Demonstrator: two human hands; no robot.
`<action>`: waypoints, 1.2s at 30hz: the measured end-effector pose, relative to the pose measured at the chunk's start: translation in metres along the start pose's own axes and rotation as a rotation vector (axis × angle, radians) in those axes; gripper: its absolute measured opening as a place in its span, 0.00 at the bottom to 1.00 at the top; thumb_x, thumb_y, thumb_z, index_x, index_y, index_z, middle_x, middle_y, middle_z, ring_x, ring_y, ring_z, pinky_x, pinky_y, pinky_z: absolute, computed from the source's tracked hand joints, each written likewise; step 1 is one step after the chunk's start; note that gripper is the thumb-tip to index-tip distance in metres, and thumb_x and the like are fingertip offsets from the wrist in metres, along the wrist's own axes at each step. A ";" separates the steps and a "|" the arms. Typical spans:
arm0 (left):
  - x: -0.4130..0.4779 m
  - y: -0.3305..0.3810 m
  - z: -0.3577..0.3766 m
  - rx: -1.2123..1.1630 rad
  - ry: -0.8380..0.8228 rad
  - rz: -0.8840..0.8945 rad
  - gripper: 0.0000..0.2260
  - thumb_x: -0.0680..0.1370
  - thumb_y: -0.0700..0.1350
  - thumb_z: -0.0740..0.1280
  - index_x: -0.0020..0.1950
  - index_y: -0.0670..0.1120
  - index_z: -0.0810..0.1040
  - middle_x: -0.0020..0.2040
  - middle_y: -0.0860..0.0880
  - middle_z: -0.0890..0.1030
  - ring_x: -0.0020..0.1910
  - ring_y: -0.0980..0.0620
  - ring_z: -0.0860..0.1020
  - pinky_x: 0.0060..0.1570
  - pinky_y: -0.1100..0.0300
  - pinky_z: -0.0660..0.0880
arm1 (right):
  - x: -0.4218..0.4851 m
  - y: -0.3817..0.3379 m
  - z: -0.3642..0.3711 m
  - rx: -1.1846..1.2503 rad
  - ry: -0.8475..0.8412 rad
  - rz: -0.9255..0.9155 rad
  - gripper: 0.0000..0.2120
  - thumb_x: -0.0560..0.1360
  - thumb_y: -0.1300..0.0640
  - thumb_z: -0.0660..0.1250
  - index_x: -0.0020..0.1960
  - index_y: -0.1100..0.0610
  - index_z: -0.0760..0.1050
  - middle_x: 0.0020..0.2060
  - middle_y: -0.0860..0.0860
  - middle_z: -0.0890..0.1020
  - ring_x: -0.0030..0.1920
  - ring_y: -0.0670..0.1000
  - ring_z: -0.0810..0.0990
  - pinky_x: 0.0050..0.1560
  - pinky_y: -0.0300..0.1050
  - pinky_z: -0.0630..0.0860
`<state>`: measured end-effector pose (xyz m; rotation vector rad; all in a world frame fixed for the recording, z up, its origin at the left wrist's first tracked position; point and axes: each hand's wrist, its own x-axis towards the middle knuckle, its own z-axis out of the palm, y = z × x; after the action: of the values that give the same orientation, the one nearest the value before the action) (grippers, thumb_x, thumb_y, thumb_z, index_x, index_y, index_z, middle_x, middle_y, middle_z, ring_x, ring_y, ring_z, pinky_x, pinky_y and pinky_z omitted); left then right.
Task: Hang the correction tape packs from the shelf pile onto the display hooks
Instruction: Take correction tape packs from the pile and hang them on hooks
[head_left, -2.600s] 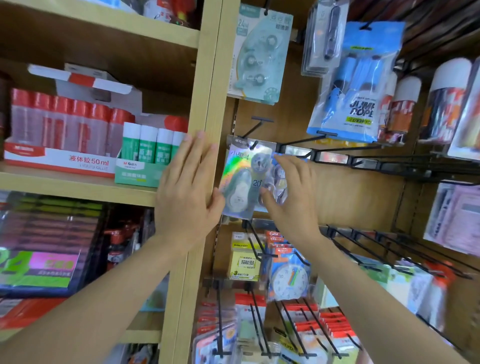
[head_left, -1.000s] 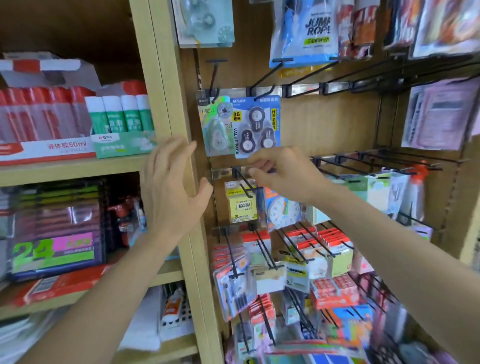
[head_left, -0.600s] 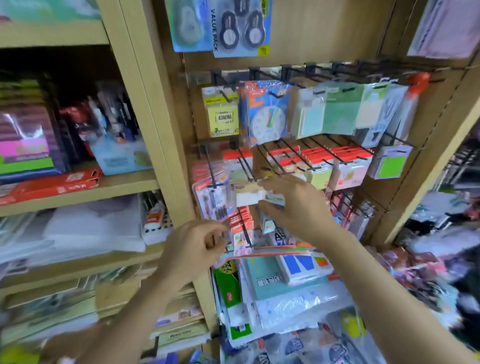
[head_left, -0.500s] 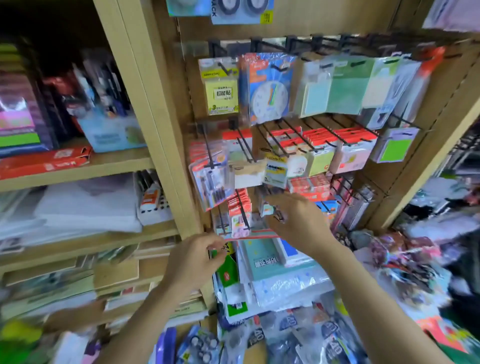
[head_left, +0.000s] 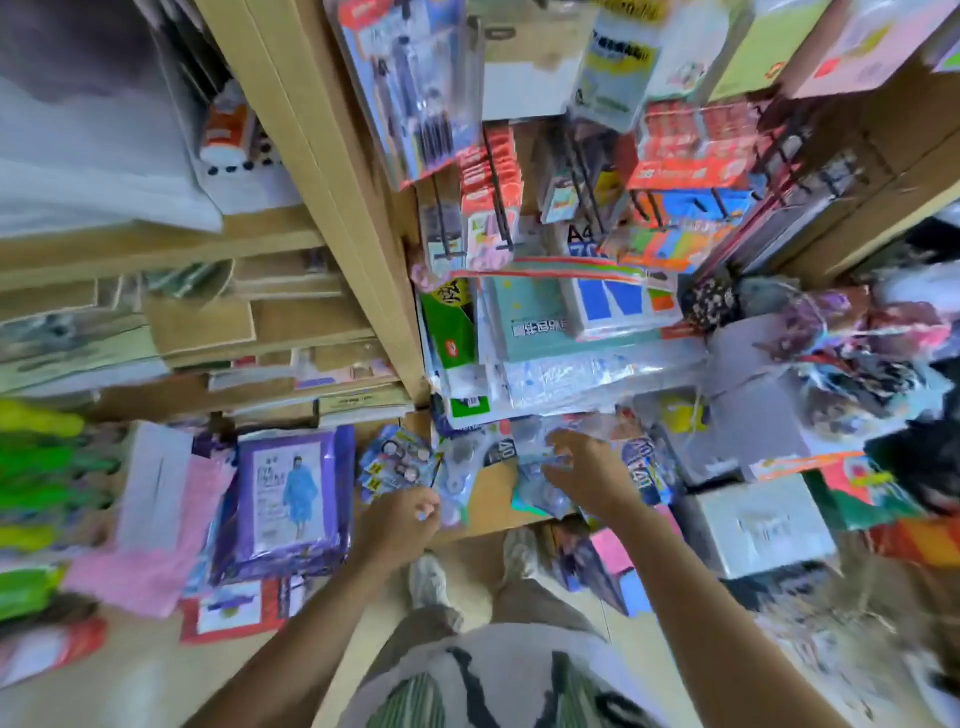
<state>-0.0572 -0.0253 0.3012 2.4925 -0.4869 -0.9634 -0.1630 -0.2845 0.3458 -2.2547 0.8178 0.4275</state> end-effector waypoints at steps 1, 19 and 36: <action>0.001 -0.009 0.011 0.003 -0.028 -0.034 0.13 0.68 0.57 0.62 0.47 0.59 0.83 0.45 0.52 0.86 0.49 0.47 0.84 0.45 0.58 0.77 | 0.002 0.008 0.012 0.003 -0.031 0.030 0.19 0.73 0.54 0.71 0.63 0.52 0.78 0.56 0.53 0.84 0.56 0.56 0.82 0.53 0.49 0.76; 0.124 -0.164 0.121 -0.151 -0.051 -0.274 0.15 0.74 0.47 0.70 0.59 0.45 0.81 0.54 0.46 0.85 0.54 0.45 0.83 0.53 0.52 0.79 | 0.096 0.108 0.247 -0.018 -0.482 0.278 0.17 0.73 0.48 0.70 0.60 0.51 0.77 0.56 0.51 0.81 0.60 0.56 0.79 0.59 0.47 0.75; 0.204 -0.252 0.193 0.321 0.170 0.249 0.25 0.70 0.46 0.72 0.67 0.45 0.76 0.78 0.42 0.66 0.74 0.33 0.64 0.63 0.40 0.73 | 0.193 0.075 0.338 0.253 -0.312 0.216 0.22 0.72 0.49 0.76 0.64 0.52 0.78 0.54 0.50 0.83 0.54 0.52 0.81 0.54 0.45 0.76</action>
<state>-0.0066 0.0453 -0.0667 2.6771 -0.9317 -0.6104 -0.0912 -0.1720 -0.0278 -1.8166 0.8969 0.7138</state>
